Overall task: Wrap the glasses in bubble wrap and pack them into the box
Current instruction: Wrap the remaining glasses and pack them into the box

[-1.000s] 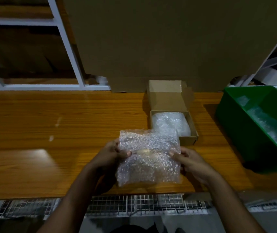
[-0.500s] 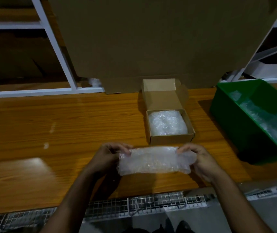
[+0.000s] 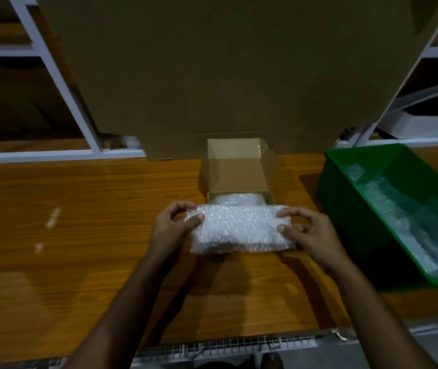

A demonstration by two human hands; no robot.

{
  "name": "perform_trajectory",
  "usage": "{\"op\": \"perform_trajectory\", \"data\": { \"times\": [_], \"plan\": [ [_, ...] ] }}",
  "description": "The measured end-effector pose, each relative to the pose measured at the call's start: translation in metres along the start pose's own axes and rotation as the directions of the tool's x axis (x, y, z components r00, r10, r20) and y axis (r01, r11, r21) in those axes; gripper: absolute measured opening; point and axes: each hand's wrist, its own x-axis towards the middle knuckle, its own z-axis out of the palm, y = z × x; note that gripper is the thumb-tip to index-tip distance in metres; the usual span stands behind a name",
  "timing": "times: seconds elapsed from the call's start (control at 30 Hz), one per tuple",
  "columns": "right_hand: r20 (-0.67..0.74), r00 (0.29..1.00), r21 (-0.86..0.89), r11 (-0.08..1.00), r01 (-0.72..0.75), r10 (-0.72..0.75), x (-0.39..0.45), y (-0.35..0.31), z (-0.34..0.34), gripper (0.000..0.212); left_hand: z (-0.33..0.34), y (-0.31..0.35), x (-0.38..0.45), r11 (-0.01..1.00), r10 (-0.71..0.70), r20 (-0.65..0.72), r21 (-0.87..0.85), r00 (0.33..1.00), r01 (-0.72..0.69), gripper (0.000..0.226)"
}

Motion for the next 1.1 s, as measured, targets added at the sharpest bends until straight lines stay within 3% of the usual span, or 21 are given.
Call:
{"op": "perform_trajectory", "data": {
  "times": [0.1, 0.23, 0.3, 0.37, 0.4, 0.47, 0.6, 0.73, 0.83, 0.97, 1.1],
  "plan": [
    [-0.133, 0.987, -0.182, 0.981, 0.07, -0.095, 0.031, 0.004, -0.002, 0.016, 0.021, -0.004, 0.018, 0.984, 0.095, -0.117, 0.161, 0.989, -0.076, 0.016],
    [-0.14, 0.97, -0.522, 0.847, 0.099, -0.2, 0.059, 0.015, 0.001, 0.017, 0.035, -0.024, 0.034, 0.829, 0.197, -0.167, 0.554, 0.966, -0.073, 0.009],
    [-0.129, 0.967, -0.566, 0.817, 0.112, -0.222, 0.062, 0.015, 0.002, 0.018, 0.035, -0.03, 0.033, 0.659, 0.377, -0.128, 0.733, 0.917, -0.168, 0.004],
    [-0.152, 0.958, -0.579, 0.807, 0.114, -0.244, 0.062, 0.014, 0.003, 0.018, 0.035, -0.034, 0.031, 0.42, 0.581, 0.037, 0.842, 0.813, -0.339, 0.003],
    [-0.169, 0.954, -0.578, 0.809, 0.109, -0.249, 0.062, 0.013, 0.003, 0.018, 0.037, -0.033, 0.03, 0.33, 0.583, 0.126, 0.866, 0.803, -0.376, 0.005],
    [-0.188, 0.951, -0.568, 0.817, 0.098, -0.244, 0.062, 0.012, 0.003, 0.018, 0.046, -0.03, 0.025, 0.199, 0.471, 0.238, 0.909, 0.849, -0.366, 0.012],
    [-0.159, 0.968, -0.505, 0.859, 0.089, -0.194, 0.057, 0.011, 0.003, 0.015, 0.061, -0.027, 0.017, 0.052, 0.436, 0.255, 0.95, 0.863, -0.307, 0.015],
    [-0.106, 0.981, -0.516, 0.852, 0.086, -0.163, 0.05, 0.015, 0.016, 0.011, 0.065, -0.036, 0.006, 0.004, 0.491, 0.195, 0.974, 0.849, -0.226, 0.022],
    [-0.057, 0.982, -0.604, 0.789, 0.112, -0.182, 0.047, 0.012, 0.025, 0.014, 0.064, -0.041, 0.0, -0.003, 0.508, 0.185, 0.977, 0.841, -0.213, 0.023],
    [0.074, 0.975, -0.861, 0.479, 0.169, -0.21, 0.038, 0.001, 0.029, 0.024, 0.058, -0.04, -0.003, 0.032, 0.533, 0.163, 0.977, 0.83, -0.212, 0.015],
    [0.142, 0.977, -0.951, 0.254, 0.179, -0.16, 0.039, -0.008, 0.031, 0.028, 0.05, -0.037, 0.002, 0.106, 0.505, 0.109, 0.976, 0.856, -0.188, 0.014]
  ]
}}
